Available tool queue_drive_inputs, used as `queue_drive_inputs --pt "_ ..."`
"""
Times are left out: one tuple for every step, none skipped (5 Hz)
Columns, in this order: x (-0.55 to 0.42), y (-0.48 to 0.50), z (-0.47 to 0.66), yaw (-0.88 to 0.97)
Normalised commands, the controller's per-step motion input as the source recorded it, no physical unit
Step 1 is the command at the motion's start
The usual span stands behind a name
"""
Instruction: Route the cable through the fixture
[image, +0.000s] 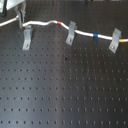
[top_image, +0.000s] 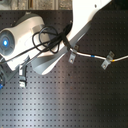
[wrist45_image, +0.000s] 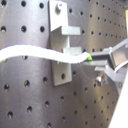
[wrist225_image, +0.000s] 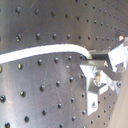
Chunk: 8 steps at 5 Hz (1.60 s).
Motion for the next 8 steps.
queue_drive_inputs --pt "0.006 -0.219 -0.32 -0.42" --pt "-0.089 -0.084 -0.18 -0.13" --pt "-0.025 -0.026 0.00 0.00" --pt "-0.020 0.114 0.14 0.07" --pt "-0.062 0.254 0.13 -0.20" --pt "-0.094 0.360 0.00 -0.40" --pt "-0.059 0.379 0.00 -0.33" --pt "0.031 0.484 0.00 -0.31"
